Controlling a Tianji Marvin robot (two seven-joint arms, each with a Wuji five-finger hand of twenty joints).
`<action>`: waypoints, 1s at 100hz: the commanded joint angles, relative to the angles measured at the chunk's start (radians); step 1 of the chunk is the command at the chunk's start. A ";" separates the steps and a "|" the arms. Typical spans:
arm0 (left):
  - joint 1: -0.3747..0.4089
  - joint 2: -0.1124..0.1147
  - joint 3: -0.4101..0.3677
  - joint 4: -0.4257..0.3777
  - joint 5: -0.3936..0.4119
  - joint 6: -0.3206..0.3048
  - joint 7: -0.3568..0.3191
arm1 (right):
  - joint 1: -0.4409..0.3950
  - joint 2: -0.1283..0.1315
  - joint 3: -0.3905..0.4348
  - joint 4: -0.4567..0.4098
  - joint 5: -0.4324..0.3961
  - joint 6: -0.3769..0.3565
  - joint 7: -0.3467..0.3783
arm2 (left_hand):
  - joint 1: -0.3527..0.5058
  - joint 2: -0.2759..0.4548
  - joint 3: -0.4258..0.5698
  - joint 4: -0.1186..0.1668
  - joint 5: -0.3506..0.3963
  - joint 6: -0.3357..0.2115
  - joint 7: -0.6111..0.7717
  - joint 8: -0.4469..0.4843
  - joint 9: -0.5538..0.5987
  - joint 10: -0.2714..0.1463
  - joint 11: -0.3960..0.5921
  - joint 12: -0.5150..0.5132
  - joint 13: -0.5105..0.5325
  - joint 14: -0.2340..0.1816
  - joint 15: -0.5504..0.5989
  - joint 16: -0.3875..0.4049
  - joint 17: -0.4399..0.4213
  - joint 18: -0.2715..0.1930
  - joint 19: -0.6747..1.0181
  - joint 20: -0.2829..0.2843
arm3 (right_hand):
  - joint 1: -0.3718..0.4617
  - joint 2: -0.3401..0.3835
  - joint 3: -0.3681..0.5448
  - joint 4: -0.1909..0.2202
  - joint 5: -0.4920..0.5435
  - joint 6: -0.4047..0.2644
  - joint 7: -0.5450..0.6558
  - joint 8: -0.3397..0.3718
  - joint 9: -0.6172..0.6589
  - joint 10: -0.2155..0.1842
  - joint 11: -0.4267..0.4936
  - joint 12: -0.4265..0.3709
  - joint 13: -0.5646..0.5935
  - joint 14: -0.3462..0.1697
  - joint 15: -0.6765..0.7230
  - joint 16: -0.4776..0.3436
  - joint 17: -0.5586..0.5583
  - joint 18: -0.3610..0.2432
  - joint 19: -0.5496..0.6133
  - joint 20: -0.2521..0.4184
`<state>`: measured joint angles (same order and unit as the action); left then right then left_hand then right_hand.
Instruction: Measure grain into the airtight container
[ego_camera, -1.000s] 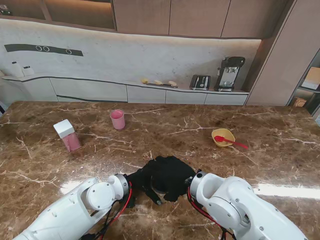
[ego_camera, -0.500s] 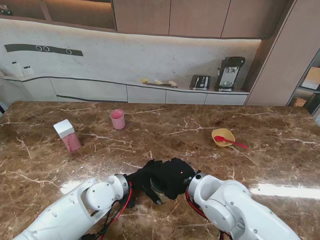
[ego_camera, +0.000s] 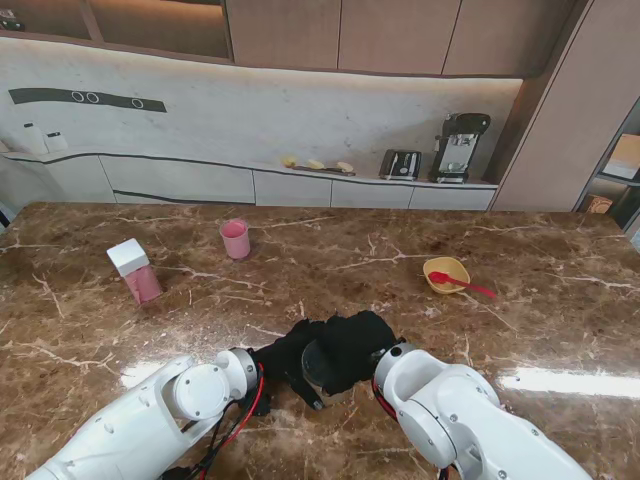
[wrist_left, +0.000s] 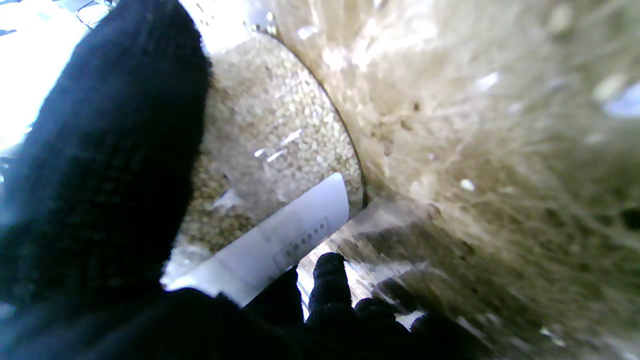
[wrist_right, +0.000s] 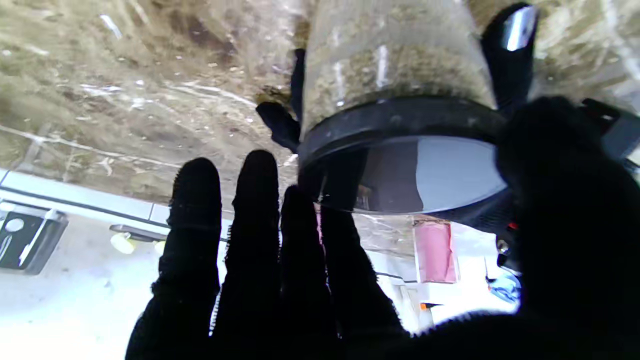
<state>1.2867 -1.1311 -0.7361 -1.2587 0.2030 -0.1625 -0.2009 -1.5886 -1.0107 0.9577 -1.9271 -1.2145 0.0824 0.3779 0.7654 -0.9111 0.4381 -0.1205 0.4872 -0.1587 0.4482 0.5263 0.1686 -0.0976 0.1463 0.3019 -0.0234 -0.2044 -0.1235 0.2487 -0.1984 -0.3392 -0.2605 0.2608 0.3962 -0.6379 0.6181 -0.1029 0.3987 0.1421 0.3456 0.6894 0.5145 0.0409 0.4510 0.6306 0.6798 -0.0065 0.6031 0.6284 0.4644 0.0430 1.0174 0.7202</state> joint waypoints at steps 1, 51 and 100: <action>0.030 0.005 0.022 0.051 0.005 0.015 -0.020 | -0.005 -0.004 0.004 0.027 0.035 -0.052 -0.023 | 0.083 0.359 0.161 0.024 0.262 -0.130 0.464 0.076 0.025 -0.016 0.029 0.003 0.065 0.213 0.160 0.073 0.147 0.428 0.307 0.037 | 0.150 -0.029 0.111 0.046 0.083 -0.061 0.067 0.044 0.053 -0.032 0.046 0.055 0.059 -0.024 0.039 0.031 0.038 -0.002 0.062 -0.001; 0.029 0.004 0.024 0.056 0.005 0.009 -0.016 | -0.012 0.005 0.036 0.013 0.079 -0.149 0.018 | 0.080 0.355 0.168 0.023 0.263 -0.134 0.466 0.074 0.026 -0.017 0.036 0.004 0.065 0.214 0.163 0.082 0.146 0.430 0.310 0.043 | -0.028 -0.001 0.139 -0.022 -0.221 0.027 -0.154 -0.016 -0.300 0.034 -0.198 -0.136 -0.345 0.042 -0.340 -0.233 -0.280 -0.021 -0.339 -0.160; 0.036 0.007 0.016 0.049 0.007 0.012 -0.020 | 0.017 0.028 0.058 0.004 0.285 -0.247 0.159 | 0.080 0.360 0.169 0.023 0.256 -0.128 0.468 0.077 0.026 -0.014 0.037 0.003 0.065 0.213 0.161 0.084 0.146 0.430 0.308 0.044 | 0.134 -0.139 0.431 -0.012 -0.236 -0.094 -0.395 -0.550 -0.393 0.084 -0.476 -0.523 -0.624 0.086 -0.622 -0.533 -0.458 -0.062 -0.622 -0.420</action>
<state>1.2885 -1.1313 -0.7381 -1.2549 0.2056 -0.1727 -0.1982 -1.5494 -0.9795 1.0215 -1.9278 -0.8569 -0.1939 0.6132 0.7655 -0.9112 0.4380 -0.1205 0.4872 -0.1590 0.4482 0.5262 0.1688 -0.0984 0.1582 0.3019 -0.0230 -0.2064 -0.1191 0.2755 -0.1962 -0.3417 -0.2536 0.2648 0.5892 -0.7613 1.1312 -0.1055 0.1904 0.0140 -0.0236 0.2162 0.1523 0.0959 0.0030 0.1329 0.0920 0.0925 -0.0065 0.1059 0.0108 0.1077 0.3693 0.2802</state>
